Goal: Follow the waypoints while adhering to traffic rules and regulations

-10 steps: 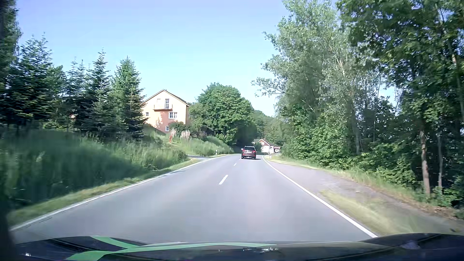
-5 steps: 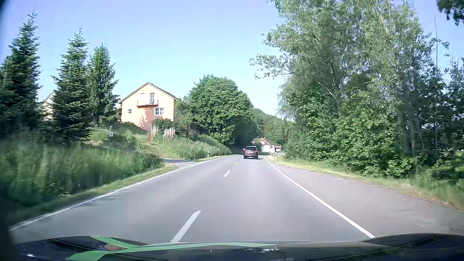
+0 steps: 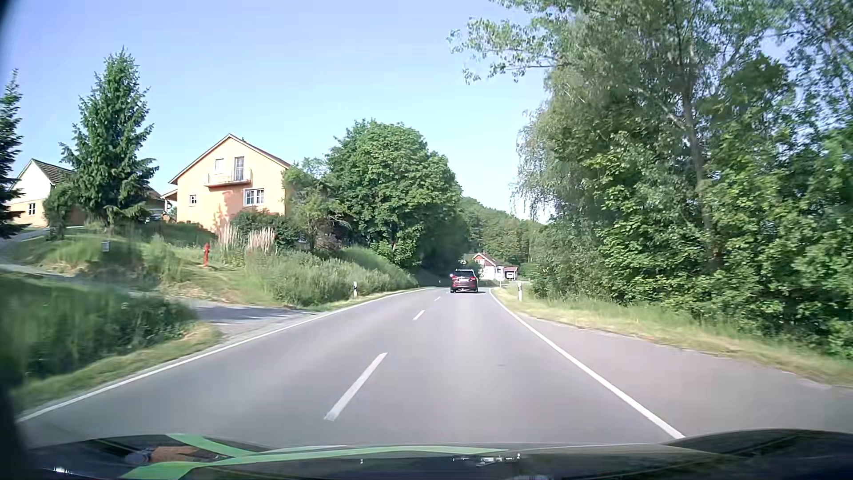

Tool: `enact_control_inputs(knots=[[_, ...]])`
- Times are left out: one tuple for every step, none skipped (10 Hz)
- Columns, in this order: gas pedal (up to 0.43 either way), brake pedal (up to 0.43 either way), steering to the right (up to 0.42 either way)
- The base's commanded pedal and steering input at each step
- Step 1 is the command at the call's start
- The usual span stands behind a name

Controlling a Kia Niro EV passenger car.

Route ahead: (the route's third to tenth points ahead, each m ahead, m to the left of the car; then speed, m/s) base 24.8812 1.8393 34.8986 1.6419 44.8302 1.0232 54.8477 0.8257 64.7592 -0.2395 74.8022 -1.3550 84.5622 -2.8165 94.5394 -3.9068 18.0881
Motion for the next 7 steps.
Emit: enact_control_inputs(knots=[[0.110, 0.000, 0.004], [0.110, 0.000, 0.005], [0.098, 0.000, 0.005], [0.079, 0.000, 0.005], [0.067, 0.000, 0.005], [0.059, 0.000, 0.005], [0.047, 0.000, 0.005]])
